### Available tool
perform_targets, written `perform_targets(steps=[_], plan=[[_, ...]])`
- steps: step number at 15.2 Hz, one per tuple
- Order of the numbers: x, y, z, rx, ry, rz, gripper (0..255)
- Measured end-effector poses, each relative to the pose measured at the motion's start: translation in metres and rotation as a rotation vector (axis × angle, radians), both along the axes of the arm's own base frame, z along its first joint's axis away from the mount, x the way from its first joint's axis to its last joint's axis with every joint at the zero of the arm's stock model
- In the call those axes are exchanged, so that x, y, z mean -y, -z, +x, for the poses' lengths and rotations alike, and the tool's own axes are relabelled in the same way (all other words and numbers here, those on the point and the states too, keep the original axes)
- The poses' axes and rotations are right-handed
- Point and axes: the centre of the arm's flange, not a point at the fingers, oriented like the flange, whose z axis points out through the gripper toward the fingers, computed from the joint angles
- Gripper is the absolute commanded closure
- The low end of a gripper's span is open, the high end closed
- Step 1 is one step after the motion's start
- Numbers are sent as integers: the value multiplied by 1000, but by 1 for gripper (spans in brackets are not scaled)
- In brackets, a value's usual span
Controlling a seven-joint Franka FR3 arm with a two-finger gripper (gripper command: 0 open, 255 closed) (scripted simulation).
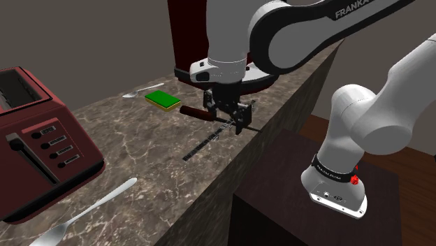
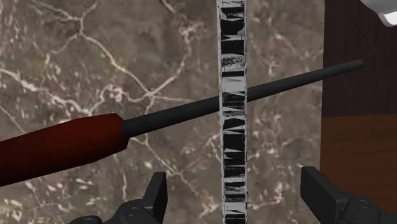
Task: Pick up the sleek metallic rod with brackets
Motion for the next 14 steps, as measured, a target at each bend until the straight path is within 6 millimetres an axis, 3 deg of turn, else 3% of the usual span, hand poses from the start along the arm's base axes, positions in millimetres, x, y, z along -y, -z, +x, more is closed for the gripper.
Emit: perform_targets(steps=[10, 14], plan=[[0, 2, 0, 1, 0, 1, 255], [-1, -14, 1, 1, 0, 1, 255]])
